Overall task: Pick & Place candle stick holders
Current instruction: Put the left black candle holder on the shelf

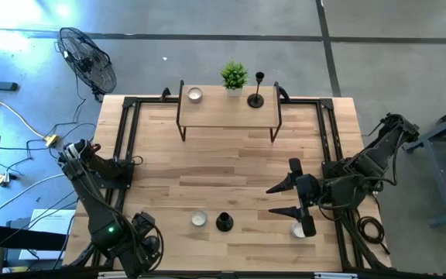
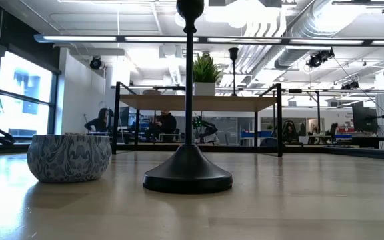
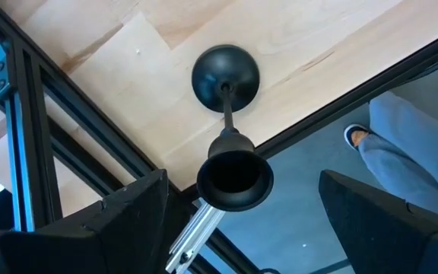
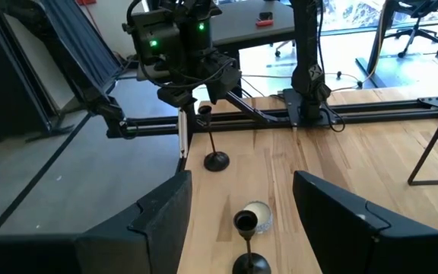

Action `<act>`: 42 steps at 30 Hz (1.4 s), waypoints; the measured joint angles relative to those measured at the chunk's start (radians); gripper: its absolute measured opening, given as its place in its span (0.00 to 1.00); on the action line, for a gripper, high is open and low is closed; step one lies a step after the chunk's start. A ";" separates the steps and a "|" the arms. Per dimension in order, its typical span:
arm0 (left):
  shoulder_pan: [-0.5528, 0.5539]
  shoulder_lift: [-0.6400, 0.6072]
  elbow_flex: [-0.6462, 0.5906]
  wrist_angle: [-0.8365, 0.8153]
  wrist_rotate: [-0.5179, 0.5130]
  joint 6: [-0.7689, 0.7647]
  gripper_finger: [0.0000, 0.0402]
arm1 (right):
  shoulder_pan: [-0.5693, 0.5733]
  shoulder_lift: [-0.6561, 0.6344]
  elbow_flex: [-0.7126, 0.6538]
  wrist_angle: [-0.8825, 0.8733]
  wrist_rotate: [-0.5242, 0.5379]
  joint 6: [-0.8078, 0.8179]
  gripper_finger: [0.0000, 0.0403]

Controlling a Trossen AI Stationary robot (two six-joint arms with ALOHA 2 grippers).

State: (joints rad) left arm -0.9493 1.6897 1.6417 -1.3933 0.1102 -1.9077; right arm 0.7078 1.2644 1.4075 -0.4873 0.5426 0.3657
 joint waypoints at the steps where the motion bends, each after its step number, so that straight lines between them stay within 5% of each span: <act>1: 0.000 0.000 0.000 0.000 -0.001 0.003 0.83 | 0.000 0.000 0.000 0.000 0.001 0.000 0.56; 34: 0.000 0.031 0.000 0.007 0.009 0.018 0.83 | 0.000 0.000 0.000 0.000 0.002 0.020 0.56; 42: 0.000 0.031 0.000 0.006 0.011 0.018 0.63 | 0.000 0.000 0.000 0.000 0.002 0.020 0.56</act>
State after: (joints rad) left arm -0.9493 1.7210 1.6416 -1.3869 0.1207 -1.8893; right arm 0.7078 1.2647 1.4078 -0.4877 0.5449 0.3855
